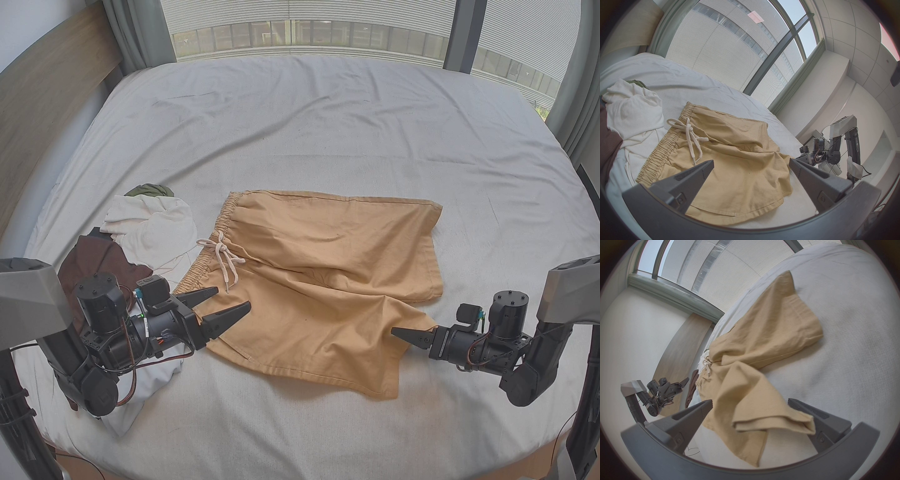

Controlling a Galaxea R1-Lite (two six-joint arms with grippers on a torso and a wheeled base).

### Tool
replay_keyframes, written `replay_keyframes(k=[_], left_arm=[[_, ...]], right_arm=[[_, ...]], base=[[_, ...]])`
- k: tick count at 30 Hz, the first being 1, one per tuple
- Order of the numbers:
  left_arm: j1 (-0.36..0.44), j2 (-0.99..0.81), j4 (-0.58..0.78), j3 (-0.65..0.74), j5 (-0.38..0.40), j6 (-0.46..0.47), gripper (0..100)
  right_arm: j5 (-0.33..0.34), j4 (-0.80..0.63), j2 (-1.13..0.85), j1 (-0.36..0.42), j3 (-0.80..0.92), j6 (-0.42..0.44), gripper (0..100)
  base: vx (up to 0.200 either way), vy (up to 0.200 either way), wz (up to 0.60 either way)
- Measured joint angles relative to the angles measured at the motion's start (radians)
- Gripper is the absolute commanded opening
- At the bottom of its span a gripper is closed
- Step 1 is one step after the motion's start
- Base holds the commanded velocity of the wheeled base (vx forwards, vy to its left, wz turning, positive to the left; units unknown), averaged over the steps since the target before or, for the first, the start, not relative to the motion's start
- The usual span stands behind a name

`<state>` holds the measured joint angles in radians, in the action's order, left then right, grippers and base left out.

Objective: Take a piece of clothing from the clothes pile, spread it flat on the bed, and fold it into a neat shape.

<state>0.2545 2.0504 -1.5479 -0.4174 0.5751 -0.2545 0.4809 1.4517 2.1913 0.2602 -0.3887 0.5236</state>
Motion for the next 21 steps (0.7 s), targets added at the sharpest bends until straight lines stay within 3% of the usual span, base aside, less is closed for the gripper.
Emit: replay_keyframes(k=[12, 21], left_arm=[[0.002, 0.002, 0.000, 0.007, 0.000, 0.001, 100], [0.001, 0.013, -0.001, 0.006, 0.000, 0.024, 100]], right_arm=[[0.000, -0.107, -0.074, 0.033, 0.022, 0.001, 100], [0.000, -0.165, -0.089, 0.077, 0.057, -0.073, 100]], base=[[0.000, 0.000, 0.00], [0.000, 0.000, 0.00]])
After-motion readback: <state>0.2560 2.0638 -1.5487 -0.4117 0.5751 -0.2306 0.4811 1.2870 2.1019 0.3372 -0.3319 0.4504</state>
